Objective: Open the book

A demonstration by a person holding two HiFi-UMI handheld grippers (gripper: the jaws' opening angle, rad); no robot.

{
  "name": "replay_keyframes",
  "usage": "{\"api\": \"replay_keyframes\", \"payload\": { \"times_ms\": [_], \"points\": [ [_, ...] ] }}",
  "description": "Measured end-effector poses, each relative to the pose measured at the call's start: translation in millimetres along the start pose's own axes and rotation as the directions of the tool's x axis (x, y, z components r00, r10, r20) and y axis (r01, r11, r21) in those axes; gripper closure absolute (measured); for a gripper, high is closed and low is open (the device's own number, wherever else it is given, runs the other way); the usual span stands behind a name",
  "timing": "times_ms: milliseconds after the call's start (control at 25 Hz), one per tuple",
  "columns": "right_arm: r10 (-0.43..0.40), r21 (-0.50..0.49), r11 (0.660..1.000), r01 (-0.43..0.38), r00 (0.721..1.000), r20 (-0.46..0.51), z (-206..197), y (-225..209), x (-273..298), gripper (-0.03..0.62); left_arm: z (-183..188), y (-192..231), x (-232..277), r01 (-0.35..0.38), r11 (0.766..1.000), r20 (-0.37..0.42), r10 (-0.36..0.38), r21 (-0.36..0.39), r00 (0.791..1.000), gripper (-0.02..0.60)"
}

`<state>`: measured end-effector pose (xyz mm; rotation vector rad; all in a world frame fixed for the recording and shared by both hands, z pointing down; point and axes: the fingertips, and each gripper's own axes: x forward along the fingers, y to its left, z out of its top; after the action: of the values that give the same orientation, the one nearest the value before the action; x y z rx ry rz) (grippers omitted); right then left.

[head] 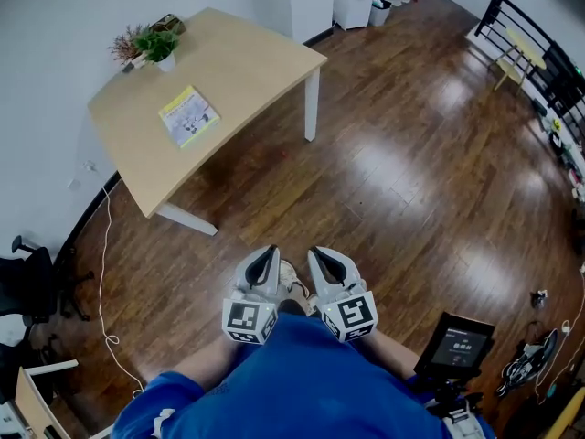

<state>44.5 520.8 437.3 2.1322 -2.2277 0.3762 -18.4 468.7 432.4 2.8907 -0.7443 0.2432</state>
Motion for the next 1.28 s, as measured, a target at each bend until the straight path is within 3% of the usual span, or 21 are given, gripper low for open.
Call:
{"api": "replay_keyframes", "payload": {
  "times_ms": [400, 680, 920, 1280],
  "points": [
    [0.084, -0.056, 0.995, -0.087, 0.996, -0.043, 23.5, -32.8, 93.1, 0.591, 14.1, 64.1, 66.3, -0.077, 0.996, 0.012, 0.078, -0.049, 0.997, 0.575],
    [0.193, -0.100, 0.975, -0.200, 0.979, -0.069, 36.3, -15.4, 151.8, 0.591, 24.9, 117.1, 72.3, -0.174, 0.981, 0.038, 0.177, -0.087, 0.983, 0.575],
    [0.292, -0.135, 0.943, -0.304, 0.951, -0.101, 45.1, 0.1, 199.7, 0.591, 26.8, 165.4, 67.8, -0.293, 0.947, 0.040, 0.300, -0.129, 0.953, 0.575],
    [0.440, -0.156, 0.877, -0.454, 0.890, -0.115, 56.1, -2.8, 244.3, 0.591, 30.1, 192.7, 84.6, -0.438, 0.886, 0.038, 0.448, -0.154, 0.893, 0.575]
  ]
}}
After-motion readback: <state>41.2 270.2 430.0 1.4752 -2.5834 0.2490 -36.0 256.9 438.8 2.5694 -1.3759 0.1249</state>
